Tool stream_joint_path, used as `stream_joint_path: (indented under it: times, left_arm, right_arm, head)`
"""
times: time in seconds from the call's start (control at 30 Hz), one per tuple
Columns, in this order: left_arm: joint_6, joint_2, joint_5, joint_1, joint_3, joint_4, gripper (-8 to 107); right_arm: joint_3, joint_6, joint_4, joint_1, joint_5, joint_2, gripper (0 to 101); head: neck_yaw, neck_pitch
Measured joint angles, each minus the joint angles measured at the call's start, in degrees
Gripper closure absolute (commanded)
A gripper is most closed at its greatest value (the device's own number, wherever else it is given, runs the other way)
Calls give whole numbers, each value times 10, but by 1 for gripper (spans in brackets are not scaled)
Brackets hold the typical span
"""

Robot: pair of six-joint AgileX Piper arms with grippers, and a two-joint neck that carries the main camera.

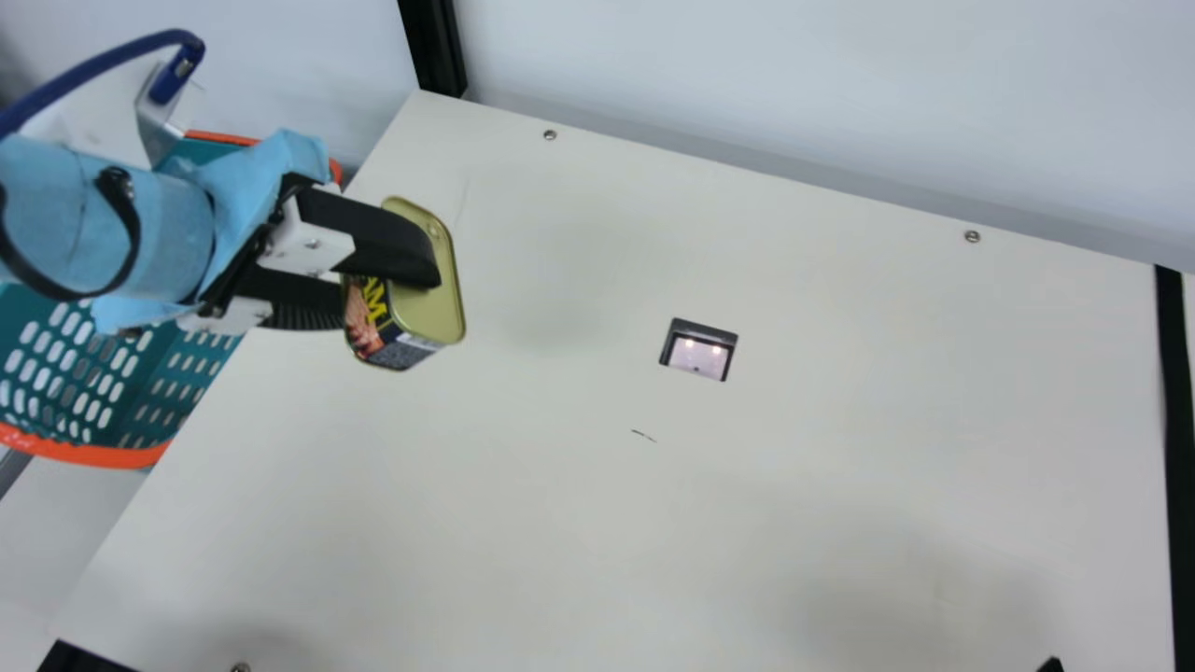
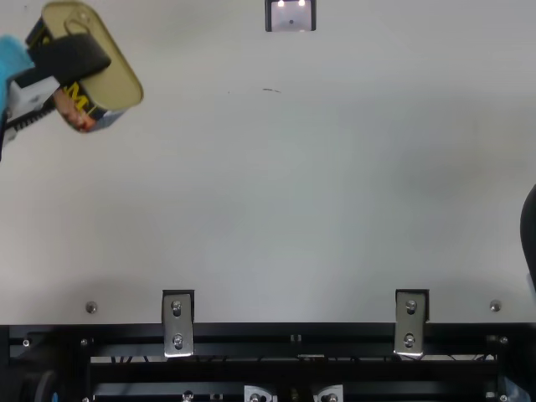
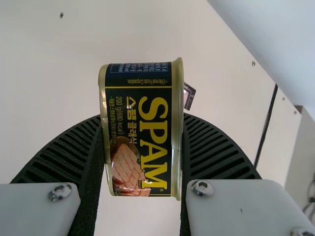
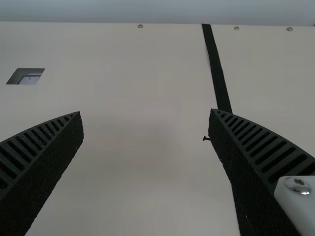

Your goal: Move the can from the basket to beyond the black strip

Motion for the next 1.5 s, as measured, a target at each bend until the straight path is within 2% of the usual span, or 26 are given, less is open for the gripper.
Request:
stream_joint_path:
  times: [0.37,0.8,1.07,1.5]
  left_arm:
    - [-50,14,-142,-137,5,148,89]
    - [-97,33,-292,-259,63,259,89]
    - [-92,46,-380,-291,108,262,89]
    - [-7,90,-507,-304,163,198,89]
  right_arm:
    - [0,0,0,0,0,0,0]
    - [0,0,1,0,0,0,0]
    - [0,0,1,0,0,0,0]
    - [0,0,1,0,0,0,0]
  head:
    - [-100,3]
    - [-103,3]
    - [-103,0]
    - [-103,0]
